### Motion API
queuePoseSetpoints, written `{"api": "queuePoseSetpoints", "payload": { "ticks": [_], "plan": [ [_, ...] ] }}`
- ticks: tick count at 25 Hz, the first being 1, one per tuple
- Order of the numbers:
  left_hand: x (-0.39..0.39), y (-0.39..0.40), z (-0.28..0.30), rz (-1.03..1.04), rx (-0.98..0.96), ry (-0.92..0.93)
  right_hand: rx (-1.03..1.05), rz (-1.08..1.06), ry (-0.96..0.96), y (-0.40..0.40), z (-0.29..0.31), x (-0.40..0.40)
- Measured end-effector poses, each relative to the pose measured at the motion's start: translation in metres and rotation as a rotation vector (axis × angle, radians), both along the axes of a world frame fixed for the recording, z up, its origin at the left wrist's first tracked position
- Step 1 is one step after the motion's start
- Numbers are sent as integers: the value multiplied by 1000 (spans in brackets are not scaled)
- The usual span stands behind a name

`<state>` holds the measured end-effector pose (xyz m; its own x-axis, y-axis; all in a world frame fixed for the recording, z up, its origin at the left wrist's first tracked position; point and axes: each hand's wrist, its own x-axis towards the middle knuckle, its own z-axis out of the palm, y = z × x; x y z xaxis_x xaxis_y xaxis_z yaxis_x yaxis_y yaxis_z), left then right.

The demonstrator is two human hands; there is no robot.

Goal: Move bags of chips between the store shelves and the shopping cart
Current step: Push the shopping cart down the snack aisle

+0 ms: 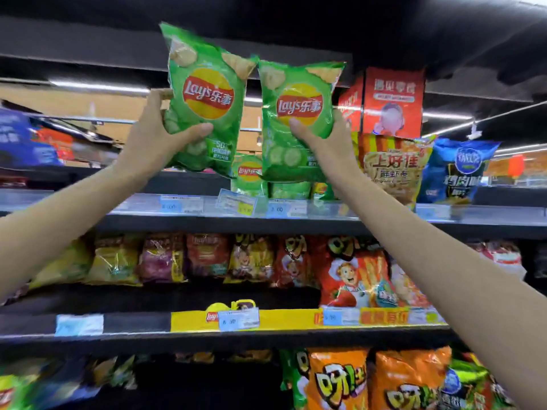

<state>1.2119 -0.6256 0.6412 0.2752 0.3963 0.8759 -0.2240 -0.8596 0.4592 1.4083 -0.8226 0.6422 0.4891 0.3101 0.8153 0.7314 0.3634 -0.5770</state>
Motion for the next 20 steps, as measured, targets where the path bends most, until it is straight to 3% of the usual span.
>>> {"api": "queuePoseSetpoints", "payload": {
  "ticks": [7, 12, 16, 20],
  "plan": [
    [70, 71, 23, 65, -157, 176, -221, -7, 15, 93, 27, 84],
    [121, 99, 29, -22, -299, 425, -399, -66, 73, 118, 27, 120],
    [155, 109, 29, -49, -272, 655, -466, -151, 141, 118, 21, 151],
    [181, 107, 27, -79, -268, 717, -542, -174, 181, 118, 14, 173]
  ]
}}
